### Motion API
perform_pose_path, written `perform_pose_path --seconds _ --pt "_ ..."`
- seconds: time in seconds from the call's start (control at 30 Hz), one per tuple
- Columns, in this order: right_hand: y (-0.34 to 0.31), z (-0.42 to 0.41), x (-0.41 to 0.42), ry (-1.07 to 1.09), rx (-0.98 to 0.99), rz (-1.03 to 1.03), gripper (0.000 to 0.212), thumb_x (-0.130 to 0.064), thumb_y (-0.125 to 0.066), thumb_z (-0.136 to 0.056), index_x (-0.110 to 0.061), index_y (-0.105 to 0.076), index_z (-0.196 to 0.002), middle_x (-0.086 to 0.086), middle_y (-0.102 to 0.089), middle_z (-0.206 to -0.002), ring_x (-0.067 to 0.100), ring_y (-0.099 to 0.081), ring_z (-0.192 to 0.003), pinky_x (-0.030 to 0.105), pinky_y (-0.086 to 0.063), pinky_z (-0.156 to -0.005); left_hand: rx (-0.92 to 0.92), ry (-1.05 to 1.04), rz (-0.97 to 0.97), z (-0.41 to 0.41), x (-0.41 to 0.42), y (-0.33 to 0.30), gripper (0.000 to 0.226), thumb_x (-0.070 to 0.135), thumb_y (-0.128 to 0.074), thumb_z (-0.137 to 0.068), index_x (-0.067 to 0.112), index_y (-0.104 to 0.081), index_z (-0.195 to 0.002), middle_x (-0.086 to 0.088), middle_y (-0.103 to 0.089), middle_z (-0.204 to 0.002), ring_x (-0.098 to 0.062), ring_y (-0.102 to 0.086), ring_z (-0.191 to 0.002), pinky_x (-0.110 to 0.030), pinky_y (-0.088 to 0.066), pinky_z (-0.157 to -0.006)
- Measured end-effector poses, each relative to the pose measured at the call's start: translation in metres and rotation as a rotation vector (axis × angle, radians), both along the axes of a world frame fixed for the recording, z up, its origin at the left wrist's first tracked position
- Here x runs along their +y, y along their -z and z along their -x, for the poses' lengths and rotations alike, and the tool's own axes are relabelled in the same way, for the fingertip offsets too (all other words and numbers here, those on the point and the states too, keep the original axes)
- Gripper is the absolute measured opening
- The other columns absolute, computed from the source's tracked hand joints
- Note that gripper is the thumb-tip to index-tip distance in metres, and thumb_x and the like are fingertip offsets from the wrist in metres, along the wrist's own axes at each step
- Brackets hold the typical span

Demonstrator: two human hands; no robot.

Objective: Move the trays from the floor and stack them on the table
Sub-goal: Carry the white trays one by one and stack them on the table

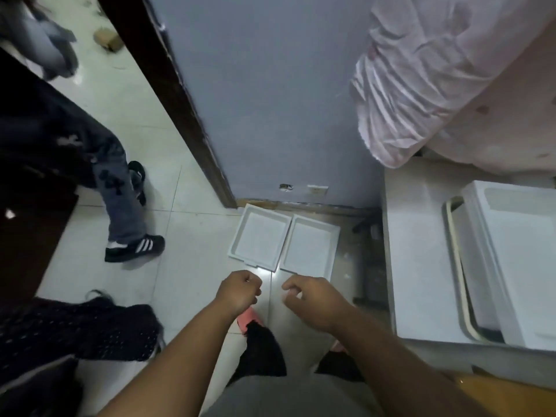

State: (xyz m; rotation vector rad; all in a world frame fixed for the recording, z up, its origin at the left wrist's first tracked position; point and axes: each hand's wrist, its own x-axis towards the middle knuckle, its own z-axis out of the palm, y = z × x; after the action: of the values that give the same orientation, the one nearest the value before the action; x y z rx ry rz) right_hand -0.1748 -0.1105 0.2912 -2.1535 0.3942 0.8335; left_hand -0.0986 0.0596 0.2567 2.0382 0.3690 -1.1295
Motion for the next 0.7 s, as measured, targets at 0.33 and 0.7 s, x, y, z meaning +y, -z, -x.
perform_pose_path --seconds 0.33,0.7 --pt "0.169 0.021 0.011 0.725 0.384 -0.185 0.020 -0.011 -0.056 -0.090 -0.010 -0.066 -0.073 0.016 -0.070 -0.078 0.024 -0.063 -0.061 0.024 -0.039 -0.051 0.122 -0.274 0.102 0.008 0.006 0.116 0.018 0.014 -0.055 -0.094 0.003 -0.069 -0.094 -0.014 -0.070 -0.086 -0.023 -0.063 -0.070 -0.025 -0.048 -0.056" --pt "0.477 0.027 -0.051 1.018 0.532 -0.029 0.021 -0.024 -0.054 -0.096 -0.013 -0.063 -0.081 0.010 -0.067 -0.080 0.029 -0.066 -0.073 0.038 -0.055 -0.066 0.112 -0.143 0.071 0.018 -0.077 0.397 0.018 0.017 -0.060 -0.084 0.009 -0.072 -0.074 -0.017 -0.075 -0.081 -0.028 -0.070 -0.071 -0.034 -0.053 -0.066"
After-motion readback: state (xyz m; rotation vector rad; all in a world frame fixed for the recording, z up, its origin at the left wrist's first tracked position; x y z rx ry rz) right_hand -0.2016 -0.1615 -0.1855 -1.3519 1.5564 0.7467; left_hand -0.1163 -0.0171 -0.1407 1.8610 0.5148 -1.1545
